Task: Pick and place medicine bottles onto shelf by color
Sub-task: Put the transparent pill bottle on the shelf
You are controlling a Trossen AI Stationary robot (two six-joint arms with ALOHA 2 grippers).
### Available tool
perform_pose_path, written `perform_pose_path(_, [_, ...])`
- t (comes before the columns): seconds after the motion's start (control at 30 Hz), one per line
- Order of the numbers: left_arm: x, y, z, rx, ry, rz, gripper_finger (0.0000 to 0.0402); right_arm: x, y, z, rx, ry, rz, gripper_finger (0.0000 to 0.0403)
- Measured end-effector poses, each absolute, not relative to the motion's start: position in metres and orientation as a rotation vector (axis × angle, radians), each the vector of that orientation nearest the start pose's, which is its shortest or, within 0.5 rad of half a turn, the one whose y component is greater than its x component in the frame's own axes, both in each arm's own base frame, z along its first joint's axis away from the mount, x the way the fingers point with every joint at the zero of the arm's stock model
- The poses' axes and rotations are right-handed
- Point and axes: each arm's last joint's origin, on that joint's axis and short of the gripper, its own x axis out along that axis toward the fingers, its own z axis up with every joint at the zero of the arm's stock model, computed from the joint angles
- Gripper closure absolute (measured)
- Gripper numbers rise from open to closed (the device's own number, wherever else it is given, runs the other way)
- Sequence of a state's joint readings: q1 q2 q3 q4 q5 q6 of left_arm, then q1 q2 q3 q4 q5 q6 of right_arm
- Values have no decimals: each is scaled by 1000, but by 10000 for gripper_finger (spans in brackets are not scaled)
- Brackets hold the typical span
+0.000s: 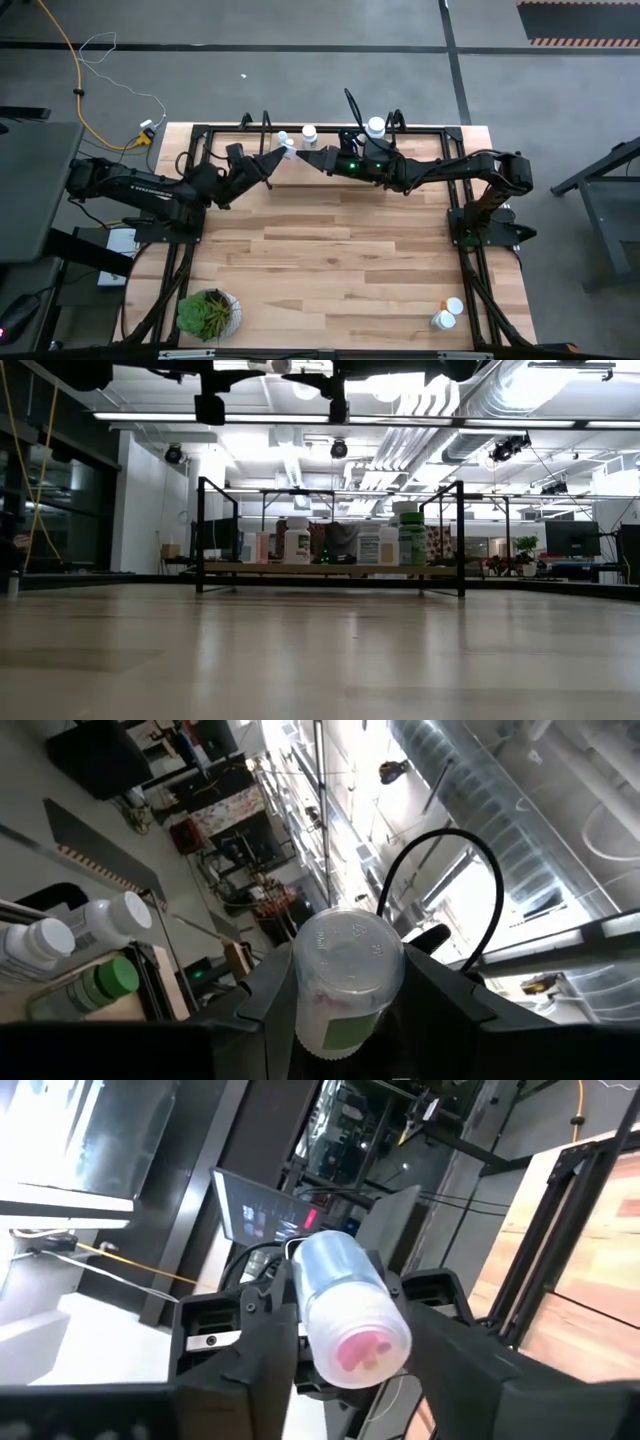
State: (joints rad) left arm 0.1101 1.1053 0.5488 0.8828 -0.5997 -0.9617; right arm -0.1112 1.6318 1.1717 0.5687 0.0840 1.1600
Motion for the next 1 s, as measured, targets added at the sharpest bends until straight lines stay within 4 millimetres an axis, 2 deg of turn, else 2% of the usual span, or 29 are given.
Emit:
perform_pose_path(0.17, [224,42,290,-997,-651,518,270,376,-45,321,1159,-203,-115,258])
perform_pose_path(0.3, [225,42,290,-998,-648,512,270,376,-45,322,1165,-214,-129,260])
perform_pose_path(0.7, [224,42,290,-997,-653,529,262,376,-44,323,1161,-210,-92,173])
perform_pose_path(1.0, [230,43,282,-1058,-642,517,258,376,-44,318,1192,-162,-113,167])
